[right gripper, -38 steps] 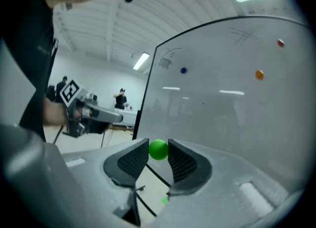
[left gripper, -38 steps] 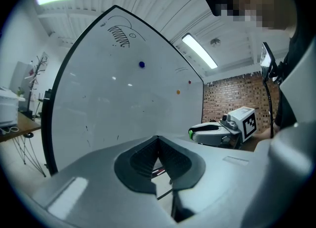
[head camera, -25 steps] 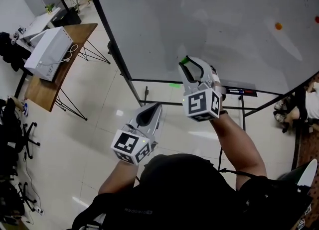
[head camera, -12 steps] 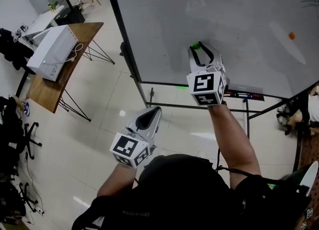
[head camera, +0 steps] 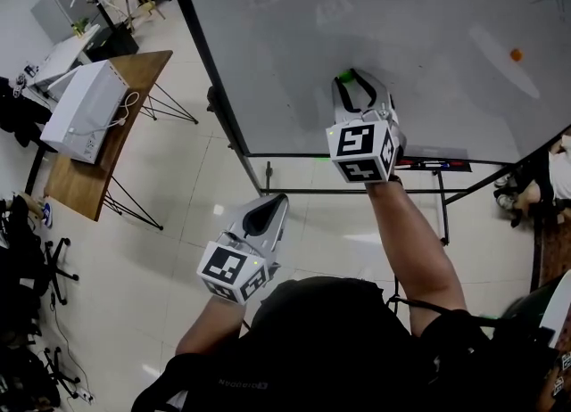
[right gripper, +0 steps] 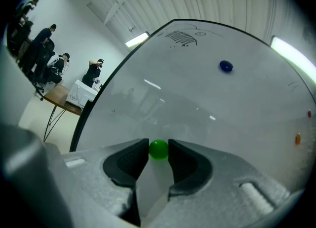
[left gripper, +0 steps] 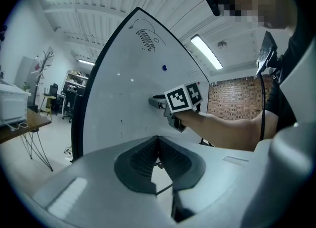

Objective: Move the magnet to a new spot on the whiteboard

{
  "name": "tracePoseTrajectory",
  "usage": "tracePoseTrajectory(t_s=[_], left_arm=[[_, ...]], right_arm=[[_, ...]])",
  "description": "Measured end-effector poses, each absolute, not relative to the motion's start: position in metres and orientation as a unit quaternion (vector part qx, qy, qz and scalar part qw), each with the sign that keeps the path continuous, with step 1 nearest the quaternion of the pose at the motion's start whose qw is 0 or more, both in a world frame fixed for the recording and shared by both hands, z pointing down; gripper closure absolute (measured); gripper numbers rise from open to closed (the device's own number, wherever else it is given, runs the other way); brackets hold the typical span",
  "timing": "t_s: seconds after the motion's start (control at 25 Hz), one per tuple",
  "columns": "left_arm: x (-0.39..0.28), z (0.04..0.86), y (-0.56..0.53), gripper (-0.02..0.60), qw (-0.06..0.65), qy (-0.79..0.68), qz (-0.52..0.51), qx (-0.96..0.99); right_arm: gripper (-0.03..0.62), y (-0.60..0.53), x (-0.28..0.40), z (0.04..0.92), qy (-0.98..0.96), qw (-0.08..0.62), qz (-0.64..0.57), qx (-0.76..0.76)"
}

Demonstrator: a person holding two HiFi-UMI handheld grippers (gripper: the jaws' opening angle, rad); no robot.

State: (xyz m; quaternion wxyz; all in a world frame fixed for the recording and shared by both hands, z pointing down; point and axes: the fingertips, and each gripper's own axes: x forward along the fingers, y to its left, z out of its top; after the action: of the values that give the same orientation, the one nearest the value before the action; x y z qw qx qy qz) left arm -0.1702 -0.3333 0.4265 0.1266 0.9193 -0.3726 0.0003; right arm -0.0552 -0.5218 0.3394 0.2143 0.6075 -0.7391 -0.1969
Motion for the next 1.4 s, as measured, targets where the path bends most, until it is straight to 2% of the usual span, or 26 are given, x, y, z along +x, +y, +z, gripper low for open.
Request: tracePoseTrajectory(t_s=[1.0, 1.2, 1.24, 1.32, 1.4], left_arm=[[-0.174, 0.43, -0.33, 0.565, 0.133, -0.373, -0.004, 0.918], [-0.173, 0.431, -0.327, 0.565, 0.134, -0.373, -0.005, 0.918], [-0.173, 0.432, -0.326, 0.565, 0.135, -0.374, -0.004, 0.918], [-0.175, 0.433, -0.324, 0.565, 0.136, -0.374, -0.004, 0.917], [-0.175, 0.433, -0.321, 0.565, 0.137, -0.373, -0.004, 0.918]], right_arm=[[0.48, -0.51, -0.043, 0.345, -0.727, 0.228, -0.214, 0.612], [0.479, -0.48, -0.048, 0.353, -0.774, 0.201, -0.173, 0.575], [0.488, -0.471, -0.05, 0.356, -0.789, 0.189, -0.154, 0.564], [0.589, -0.454, -0.054, 0.365, -0.817, 0.176, -0.123, 0.536], [0.592, -0.432, -0.059, 0.372, -0.846, 0.156, -0.088, 0.502]])
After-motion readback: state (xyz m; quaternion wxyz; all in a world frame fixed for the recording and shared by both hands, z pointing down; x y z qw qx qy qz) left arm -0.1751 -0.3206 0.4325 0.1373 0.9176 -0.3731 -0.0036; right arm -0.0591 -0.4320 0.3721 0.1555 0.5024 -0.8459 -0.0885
